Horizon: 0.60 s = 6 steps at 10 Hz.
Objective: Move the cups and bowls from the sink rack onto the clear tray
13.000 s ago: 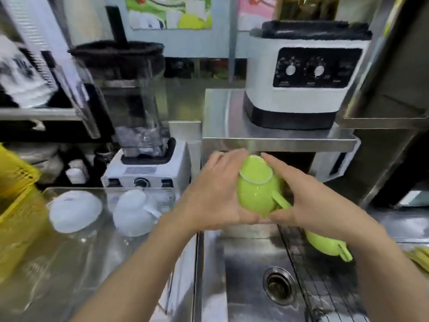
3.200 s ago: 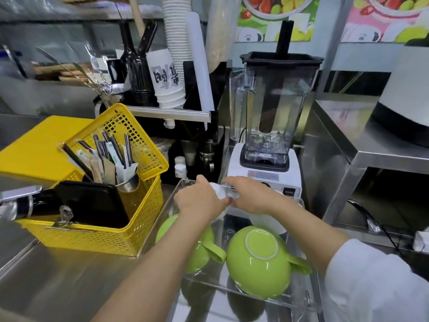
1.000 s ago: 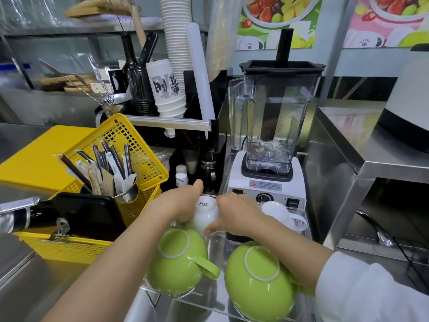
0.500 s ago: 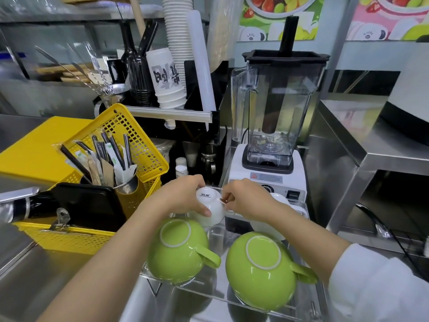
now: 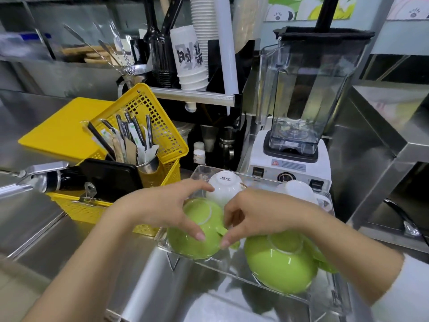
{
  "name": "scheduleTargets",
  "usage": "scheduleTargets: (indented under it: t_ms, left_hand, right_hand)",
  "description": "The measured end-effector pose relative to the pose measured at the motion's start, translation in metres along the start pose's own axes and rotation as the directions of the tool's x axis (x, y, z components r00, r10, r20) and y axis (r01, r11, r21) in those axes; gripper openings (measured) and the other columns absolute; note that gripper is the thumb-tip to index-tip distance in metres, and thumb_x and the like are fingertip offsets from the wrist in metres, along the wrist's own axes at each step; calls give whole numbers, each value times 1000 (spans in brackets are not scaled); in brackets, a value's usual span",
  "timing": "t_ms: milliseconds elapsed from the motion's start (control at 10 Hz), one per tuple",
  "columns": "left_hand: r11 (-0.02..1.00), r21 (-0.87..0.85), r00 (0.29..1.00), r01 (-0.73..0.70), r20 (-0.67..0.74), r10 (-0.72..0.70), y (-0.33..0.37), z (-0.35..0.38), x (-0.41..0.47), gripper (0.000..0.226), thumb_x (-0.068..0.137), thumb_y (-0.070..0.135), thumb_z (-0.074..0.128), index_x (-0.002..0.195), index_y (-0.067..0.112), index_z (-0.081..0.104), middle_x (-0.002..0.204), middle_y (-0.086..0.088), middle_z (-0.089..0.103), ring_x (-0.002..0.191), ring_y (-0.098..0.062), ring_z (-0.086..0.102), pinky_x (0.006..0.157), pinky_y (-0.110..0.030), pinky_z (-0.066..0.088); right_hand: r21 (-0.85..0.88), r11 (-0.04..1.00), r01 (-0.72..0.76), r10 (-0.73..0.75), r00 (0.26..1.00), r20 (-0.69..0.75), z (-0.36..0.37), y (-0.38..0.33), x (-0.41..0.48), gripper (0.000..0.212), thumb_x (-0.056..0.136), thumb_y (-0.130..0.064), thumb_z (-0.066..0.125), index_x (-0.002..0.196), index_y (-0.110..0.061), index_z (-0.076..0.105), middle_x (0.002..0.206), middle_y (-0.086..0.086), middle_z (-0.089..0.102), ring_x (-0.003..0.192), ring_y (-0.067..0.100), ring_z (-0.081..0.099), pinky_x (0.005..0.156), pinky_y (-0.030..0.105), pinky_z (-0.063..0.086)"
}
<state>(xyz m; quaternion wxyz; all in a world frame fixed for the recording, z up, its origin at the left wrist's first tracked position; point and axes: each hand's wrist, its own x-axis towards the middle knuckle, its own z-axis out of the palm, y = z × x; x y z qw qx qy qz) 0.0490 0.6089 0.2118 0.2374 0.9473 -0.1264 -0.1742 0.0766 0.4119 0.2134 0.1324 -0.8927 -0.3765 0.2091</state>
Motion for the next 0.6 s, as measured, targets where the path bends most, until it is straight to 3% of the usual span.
scheduleTargets:
  t_ms: [100,200,400,600]
  left_hand:
    - [1000,18,1000,-19,-11,19,-7,14,-3,93,62,37,84,137,37,29,140,16,32,124,-1,31,103,-19,26]
    - [999,20,995,-38,-92,40,-9,21,-4,87,64,32,83,135,34,33,136,15,36,124,-2,32,102,-18,25]
    - [998,14,983,-58,-173,60,-12,27,-3,85,61,40,83,132,33,38,131,14,40,124,-5,31,104,-24,28]
    - [999,22,991,-29,-132,32,-6,24,-7,89,61,46,81,135,35,32,133,16,35,126,-5,26,105,-25,27]
  right_hand:
    - [-160,987,32,-27,999,29,10,-2,4,40,68,-54,70,82,-17,65,82,3,70,78,21,61,73,38,52]
    - [-191,981,40,-36,999,23,13,0,8,30,75,-44,68,86,-16,65,87,6,70,80,22,58,74,38,51]
    - [-129,991,21,-20,1000,5,12,6,7,23,80,-32,66,91,-13,65,90,6,70,78,20,56,71,33,46]
    - [-54,998,-21,20,1000,-20,14,8,2,30,79,-41,66,99,-18,64,82,-7,61,78,15,54,70,30,44]
